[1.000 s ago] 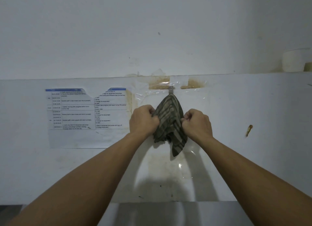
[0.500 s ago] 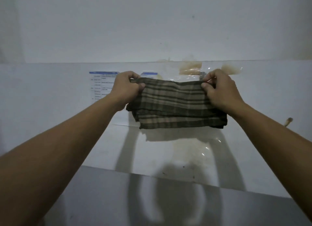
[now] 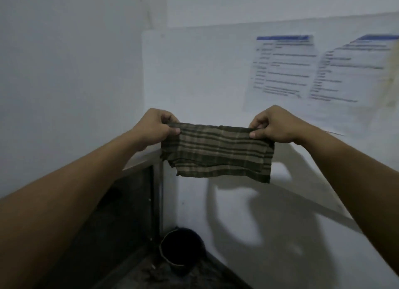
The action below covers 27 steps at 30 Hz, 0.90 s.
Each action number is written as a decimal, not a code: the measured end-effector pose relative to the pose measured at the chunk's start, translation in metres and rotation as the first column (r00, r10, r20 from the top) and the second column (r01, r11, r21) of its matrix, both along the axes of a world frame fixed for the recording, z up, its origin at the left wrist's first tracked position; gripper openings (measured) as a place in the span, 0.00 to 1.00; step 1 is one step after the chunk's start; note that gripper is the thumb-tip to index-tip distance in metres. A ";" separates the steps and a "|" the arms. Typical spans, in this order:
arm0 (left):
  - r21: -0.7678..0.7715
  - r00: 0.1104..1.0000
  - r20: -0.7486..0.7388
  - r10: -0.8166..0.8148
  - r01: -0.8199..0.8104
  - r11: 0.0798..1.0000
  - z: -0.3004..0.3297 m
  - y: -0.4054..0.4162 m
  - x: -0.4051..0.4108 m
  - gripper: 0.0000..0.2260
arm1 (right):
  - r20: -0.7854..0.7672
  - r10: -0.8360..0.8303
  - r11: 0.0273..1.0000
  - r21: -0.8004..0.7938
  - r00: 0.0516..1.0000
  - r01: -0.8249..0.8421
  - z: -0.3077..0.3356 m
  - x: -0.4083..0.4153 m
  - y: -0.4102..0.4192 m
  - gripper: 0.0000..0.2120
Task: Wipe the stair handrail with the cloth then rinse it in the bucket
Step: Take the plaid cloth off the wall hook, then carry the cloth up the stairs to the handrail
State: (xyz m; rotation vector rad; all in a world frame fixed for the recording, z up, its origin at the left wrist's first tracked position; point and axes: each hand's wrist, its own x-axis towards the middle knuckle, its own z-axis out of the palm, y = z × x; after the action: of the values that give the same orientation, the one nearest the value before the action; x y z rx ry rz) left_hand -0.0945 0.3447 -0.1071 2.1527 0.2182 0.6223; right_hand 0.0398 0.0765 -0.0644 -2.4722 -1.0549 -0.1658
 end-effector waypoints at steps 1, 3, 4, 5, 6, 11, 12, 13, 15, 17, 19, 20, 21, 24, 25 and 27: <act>0.002 0.999 -0.024 0.042 -0.042 0.999 -0.011 0.019 -0.011 0.03 | -0.030 0.033 0.999 -0.030 0.999 -0.034 -0.010 0.002 0.026 0.03; 0.009 0.990 -0.068 0.127 -0.127 0.992 -0.032 0.056 -0.037 0.03 | -0.081 0.109 0.990 -0.085 0.991 -0.116 -0.030 0.002 0.079 0.03; 0.009 0.982 -0.087 0.169 -0.169 0.986 -0.042 0.073 -0.050 0.03 | -0.098 0.149 0.981 -0.109 0.984 -0.159 -0.038 0.001 0.105 0.03; 0.005 0.972 -0.105 0.212 -0.213 0.977 -0.052 0.089 -0.065 0.03 | -0.110 0.190 0.970 -0.131 0.976 -0.204 -0.047 -0.001 0.130 0.03; 0.004 0.959 -0.125 0.253 -0.255 0.967 -0.062 0.105 -0.080 0.03 | -0.119 0.233 0.956 -0.152 0.965 -0.250 -0.055 -0.004 0.155 0.04; 0.028 0.859 -0.210 0.467 -0.472 0.881 -0.105 0.167 -0.161 0.07 | -0.129 0.464 0.820 -0.312 0.876 -0.480 -0.093 -0.037 0.277 0.06; 0.034 0.827 -0.235 0.510 -0.518 0.855 -0.112 0.175 -0.178 0.07 | -0.129 0.512 0.775 -0.357 0.849 -0.522 -0.100 -0.047 0.301 0.07; 0.044 0.791 -0.260 0.553 -0.563 0.825 -0.119 0.182 -0.195 0.08 | -0.130 0.557 0.729 -0.396 0.820 -0.558 -0.107 -0.057 0.325 0.09; 0.052 0.718 -0.302 0.627 -0.645 0.763 -0.133 0.192 -0.230 0.08 | -0.132 0.648 0.638 -0.445 0.751 -0.628 -0.121 -0.081 0.370 0.13; 0.070 0.635 -0.337 0.695 -0.720 0.691 -0.144 0.197 -0.267 0.09 | -0.136 0.741 0.535 -0.472 0.657 -0.701 -0.132 -0.109 0.411 0.15; 0.088 0.529 -0.374 0.762 -0.797 0.597 -0.153 0.193 -0.304 0.07 | -0.154 0.819 0.419 -0.496 0.552 -0.761 -0.144 -0.144 0.447 0.15; 0.089 0.476 -0.384 0.791 -0.834 0.545 -0.157 0.190 -0.321 0.06 | -0.159 0.853 0.366 -0.498 0.497 -0.787 -0.149 -0.161 0.463 0.15; 0.090 0.423 -0.393 0.816 -0.866 0.492 -0.160 0.186 -0.338 0.05 | -0.164 0.883 0.311 -0.497 0.440 -0.810 -0.154 -0.180 0.477 0.14; 0.090 0.271 -0.422 0.865 -0.937 0.338 -0.167 0.167 -0.388 0.03 | -0.193 0.941 0.153 -0.485 0.277 -0.861 -0.167 -0.239 0.507 0.09; 0.088 0.222 -0.429 0.876 -0.954 0.285 -0.169 0.158 -0.405 0.04 | -0.201 0.953 0.106 -0.483 0.228 -0.869 -0.170 -0.260 0.515 0.07; 0.096 0.118 -0.440 0.890 -0.980 0.177 -0.171 0.141 -0.439 0.03 | -0.214 0.968 0.011 -0.479 0.129 -0.878 -0.174 -0.304 0.530 0.06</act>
State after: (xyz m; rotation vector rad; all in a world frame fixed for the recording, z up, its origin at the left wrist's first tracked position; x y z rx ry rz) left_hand -0.5339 0.4853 -0.2786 1.6077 1.9876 0.7423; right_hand -0.2646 0.6065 -0.2385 -1.4263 -2.9241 0.4051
